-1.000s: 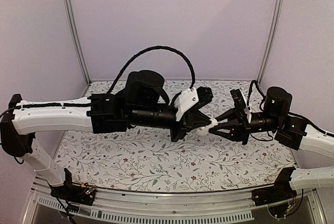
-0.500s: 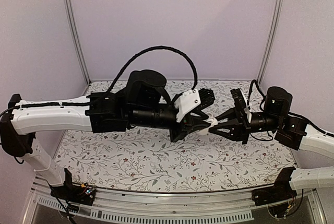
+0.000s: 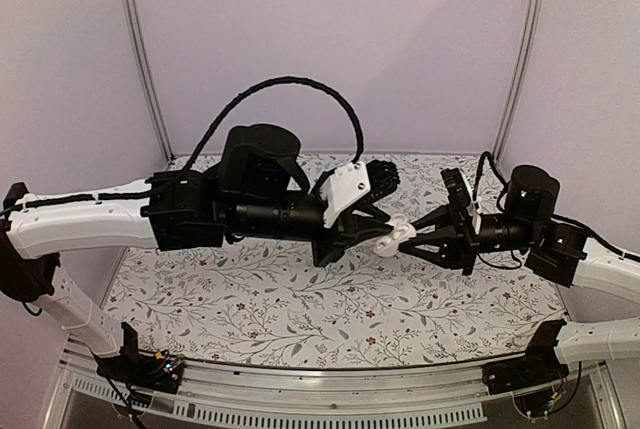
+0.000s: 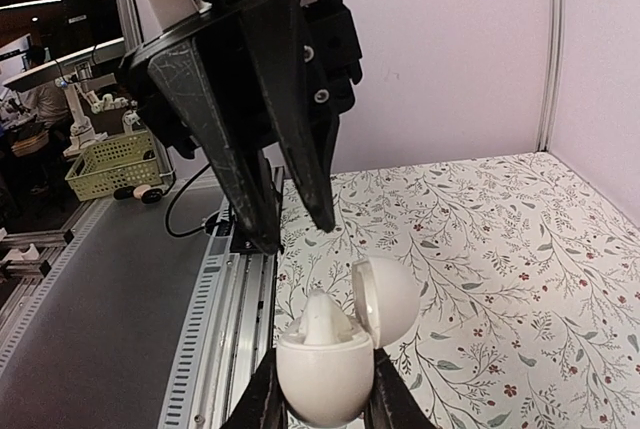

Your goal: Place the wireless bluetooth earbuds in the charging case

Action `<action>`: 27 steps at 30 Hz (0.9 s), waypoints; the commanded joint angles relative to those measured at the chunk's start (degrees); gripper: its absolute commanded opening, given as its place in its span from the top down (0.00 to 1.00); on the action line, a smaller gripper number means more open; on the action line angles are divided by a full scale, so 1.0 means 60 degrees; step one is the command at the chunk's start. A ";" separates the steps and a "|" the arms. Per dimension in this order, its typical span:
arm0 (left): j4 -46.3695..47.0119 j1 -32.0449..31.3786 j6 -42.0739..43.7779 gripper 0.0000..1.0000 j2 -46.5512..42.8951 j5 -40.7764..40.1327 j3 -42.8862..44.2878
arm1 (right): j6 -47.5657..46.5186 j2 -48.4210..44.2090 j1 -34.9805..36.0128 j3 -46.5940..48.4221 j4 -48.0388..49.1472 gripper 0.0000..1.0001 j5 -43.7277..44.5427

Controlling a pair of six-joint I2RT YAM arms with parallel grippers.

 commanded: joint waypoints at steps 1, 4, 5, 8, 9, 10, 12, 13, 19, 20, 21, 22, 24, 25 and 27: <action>-0.0458 -0.0112 0.0132 0.88 0.0151 -0.0152 0.0314 | 0.0016 0.0115 0.0026 0.0314 0.0081 1.00 0.0220; -0.0658 -0.0110 0.0199 0.89 0.0328 -0.0187 0.0474 | 0.0004 0.0167 0.0026 0.0345 -0.0009 1.00 0.0283; -0.0689 -0.0114 0.0194 0.89 0.0387 -0.0186 0.0507 | 0.0001 0.0183 0.0027 0.0352 -0.0021 1.00 0.0298; -0.0722 -0.0113 0.0223 0.90 0.0492 -0.0150 0.0568 | -0.0002 0.0213 0.0026 0.0353 -0.0037 1.00 0.0300; -0.0737 -0.0107 0.0223 0.91 0.0543 -0.0159 0.0594 | -0.0005 0.0226 0.0027 0.0353 -0.0041 1.00 0.0289; -0.0737 -0.0114 0.0221 0.91 0.0560 -0.0164 0.0618 | -0.0008 0.0227 0.0027 0.0366 -0.0047 1.00 0.0269; -0.0648 -0.0108 0.0173 0.93 0.0649 -0.0232 0.0661 | -0.0006 0.0256 0.0027 0.0368 -0.0048 1.00 0.0257; -0.0633 -0.0112 0.0147 0.94 0.0714 -0.0232 0.0688 | -0.0008 0.0268 0.0027 0.0368 -0.0048 1.00 0.0251; -0.0739 -0.0119 0.0058 1.00 0.0998 -0.0330 0.0793 | -0.0019 0.0273 0.0024 0.0353 -0.0052 1.00 0.0162; -0.0770 -0.0121 0.0067 1.00 0.1009 -0.0301 0.0796 | -0.0023 0.0261 0.0026 0.0353 -0.0049 1.00 0.0166; -0.0811 -0.0112 0.0081 1.00 0.1018 -0.0244 0.0797 | -0.0028 0.0245 0.0026 0.0353 -0.0048 1.00 0.0170; -0.0858 -0.0107 0.0110 1.00 0.1017 -0.0145 0.0797 | -0.0028 0.0243 0.0026 0.0353 -0.0061 1.00 0.0181; -0.0961 -0.0109 0.0179 1.00 0.1003 0.0010 0.0790 | -0.0029 0.0218 0.0027 0.0353 -0.0056 1.00 0.0235; -0.1034 -0.0118 0.0212 1.00 0.0984 0.0099 0.0796 | -0.0029 0.0206 0.0027 0.0346 -0.0049 1.00 0.0259; -0.1221 -0.0132 0.0331 1.00 0.0935 0.0353 0.0789 | -0.0021 0.0163 0.0026 0.0326 -0.0048 1.00 0.0332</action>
